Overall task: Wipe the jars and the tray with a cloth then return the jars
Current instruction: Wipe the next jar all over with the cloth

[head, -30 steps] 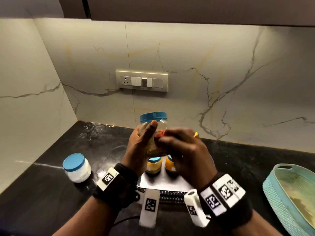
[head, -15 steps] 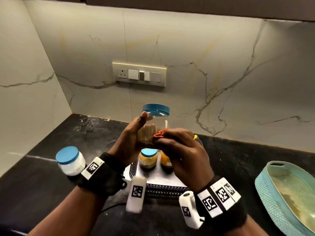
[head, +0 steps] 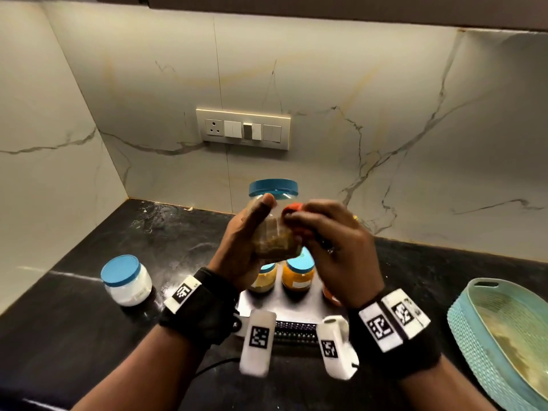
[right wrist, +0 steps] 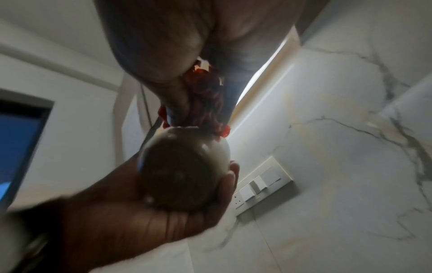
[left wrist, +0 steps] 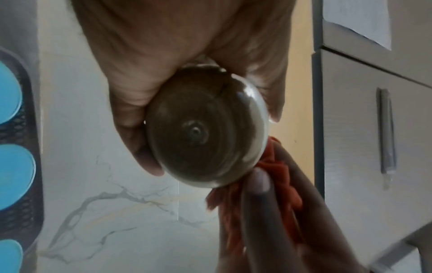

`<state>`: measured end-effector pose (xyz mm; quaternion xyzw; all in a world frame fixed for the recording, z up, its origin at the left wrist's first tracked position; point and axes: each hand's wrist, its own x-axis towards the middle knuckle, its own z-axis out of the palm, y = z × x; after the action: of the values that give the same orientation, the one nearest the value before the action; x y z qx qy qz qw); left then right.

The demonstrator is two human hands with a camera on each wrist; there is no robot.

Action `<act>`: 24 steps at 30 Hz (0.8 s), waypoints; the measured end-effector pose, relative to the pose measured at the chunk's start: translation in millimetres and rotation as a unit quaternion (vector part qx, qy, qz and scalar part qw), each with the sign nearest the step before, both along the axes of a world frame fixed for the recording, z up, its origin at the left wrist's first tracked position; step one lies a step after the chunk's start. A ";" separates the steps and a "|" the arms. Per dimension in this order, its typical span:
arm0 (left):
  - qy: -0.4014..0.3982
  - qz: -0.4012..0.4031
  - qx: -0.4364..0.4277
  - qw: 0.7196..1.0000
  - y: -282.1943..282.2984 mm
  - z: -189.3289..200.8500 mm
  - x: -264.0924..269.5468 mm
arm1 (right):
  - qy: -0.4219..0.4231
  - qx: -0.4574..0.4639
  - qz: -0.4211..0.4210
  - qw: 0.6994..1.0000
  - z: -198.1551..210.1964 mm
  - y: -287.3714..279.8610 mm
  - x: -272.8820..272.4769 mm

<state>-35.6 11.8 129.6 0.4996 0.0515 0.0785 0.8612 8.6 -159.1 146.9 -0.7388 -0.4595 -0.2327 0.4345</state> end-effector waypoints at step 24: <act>0.019 0.004 0.066 0.998 21.1 -4.0 -9.1 | -0.137 -0.125 0.055 0.981 -21.2 1.5 -11.2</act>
<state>-44.7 32.9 125.7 0.5565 0.0652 0.0757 0.8248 -2.5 -157.6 125.7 -0.7222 -0.5800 -0.2479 0.2837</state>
